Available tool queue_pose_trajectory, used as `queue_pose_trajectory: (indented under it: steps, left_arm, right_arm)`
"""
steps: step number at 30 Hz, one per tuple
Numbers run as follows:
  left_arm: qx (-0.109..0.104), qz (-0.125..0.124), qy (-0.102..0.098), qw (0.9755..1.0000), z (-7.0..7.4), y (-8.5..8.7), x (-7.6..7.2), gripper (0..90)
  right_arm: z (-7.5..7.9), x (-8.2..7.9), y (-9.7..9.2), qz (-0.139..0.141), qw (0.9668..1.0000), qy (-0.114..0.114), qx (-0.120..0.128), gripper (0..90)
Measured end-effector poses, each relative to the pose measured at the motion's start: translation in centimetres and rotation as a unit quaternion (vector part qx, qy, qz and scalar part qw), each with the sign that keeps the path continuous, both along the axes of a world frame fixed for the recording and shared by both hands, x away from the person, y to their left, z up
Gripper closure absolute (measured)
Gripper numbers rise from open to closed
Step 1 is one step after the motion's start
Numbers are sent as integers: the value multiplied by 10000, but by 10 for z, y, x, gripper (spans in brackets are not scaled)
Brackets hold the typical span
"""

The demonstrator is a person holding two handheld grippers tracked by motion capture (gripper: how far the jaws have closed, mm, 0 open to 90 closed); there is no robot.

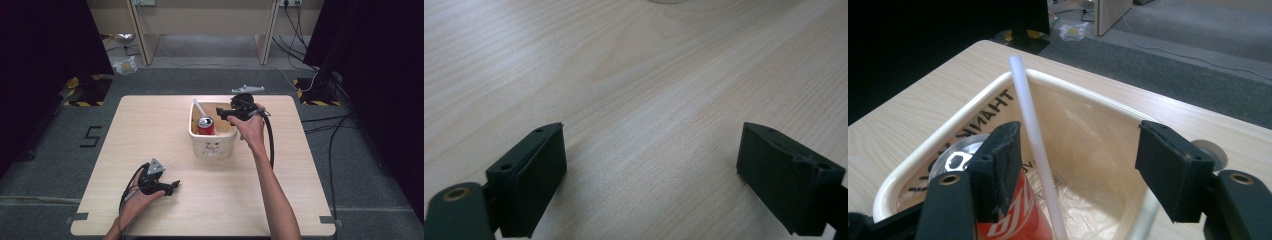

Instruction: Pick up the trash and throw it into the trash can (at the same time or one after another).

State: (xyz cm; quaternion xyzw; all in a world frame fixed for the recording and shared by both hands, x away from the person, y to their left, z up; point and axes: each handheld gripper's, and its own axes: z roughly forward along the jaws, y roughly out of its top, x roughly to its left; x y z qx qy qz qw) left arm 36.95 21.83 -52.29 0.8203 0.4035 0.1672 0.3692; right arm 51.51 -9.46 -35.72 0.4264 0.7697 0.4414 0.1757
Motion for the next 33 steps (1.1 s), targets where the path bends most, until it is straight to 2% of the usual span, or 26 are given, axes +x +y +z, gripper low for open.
queue_pose_trajectory:
  steps: [8,20,33]
  left_arm:
    - [-16,17,-6,10000,0,0,0,117]
    - [-15,15,-1,10000,0,0,0,117]
    - [-16,11,-17,10000,0,0,0,117]
  right_arm:
    - [2,-10,-14,-154,9998,-93,-50,284]
    - [4,-27,-35,-266,9991,-253,-225,283]
    - [-6,-45,-61,-347,9986,-279,-271,277]
